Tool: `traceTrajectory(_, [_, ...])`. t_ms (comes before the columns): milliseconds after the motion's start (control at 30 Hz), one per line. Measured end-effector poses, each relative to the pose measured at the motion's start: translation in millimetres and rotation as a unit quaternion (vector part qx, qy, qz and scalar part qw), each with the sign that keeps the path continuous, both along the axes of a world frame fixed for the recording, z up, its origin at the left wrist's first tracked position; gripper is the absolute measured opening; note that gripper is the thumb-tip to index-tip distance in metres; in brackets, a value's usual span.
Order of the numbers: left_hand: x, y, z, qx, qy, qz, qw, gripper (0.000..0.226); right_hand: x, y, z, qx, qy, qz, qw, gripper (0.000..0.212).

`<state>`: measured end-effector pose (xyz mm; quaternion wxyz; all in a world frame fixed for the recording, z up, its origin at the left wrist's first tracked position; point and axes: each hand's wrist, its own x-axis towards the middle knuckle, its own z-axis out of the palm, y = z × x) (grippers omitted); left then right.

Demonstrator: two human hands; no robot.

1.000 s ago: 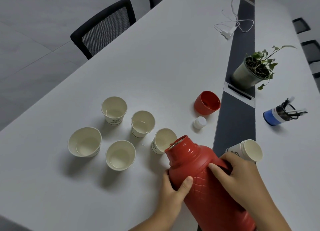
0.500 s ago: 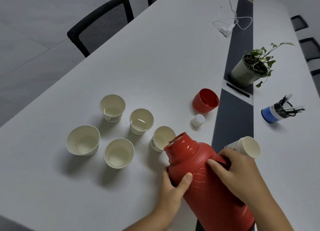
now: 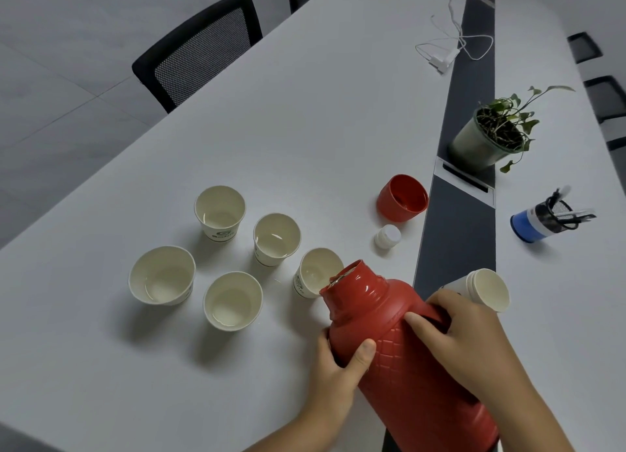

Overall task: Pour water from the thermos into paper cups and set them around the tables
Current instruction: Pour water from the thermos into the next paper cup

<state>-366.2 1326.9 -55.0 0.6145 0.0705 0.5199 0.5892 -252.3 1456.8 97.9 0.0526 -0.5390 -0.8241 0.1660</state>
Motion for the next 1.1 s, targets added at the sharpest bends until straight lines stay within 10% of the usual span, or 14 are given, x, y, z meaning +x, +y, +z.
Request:
traceTrajectory(700, [-12.6,0.8,-11.8,0.003,0.082,-0.043,0.996,0.106,15.1,-20.9,1.1,-0.033,0.057,-0.075,0.995,0.036])
traceTrajectory(1100, [-26.1,26.1,19.1,0.027,0.284,-0.098,0.954,0.138,47.3,-16.5,-15.1,-0.118,0.188,-0.21,0.952,0.036])
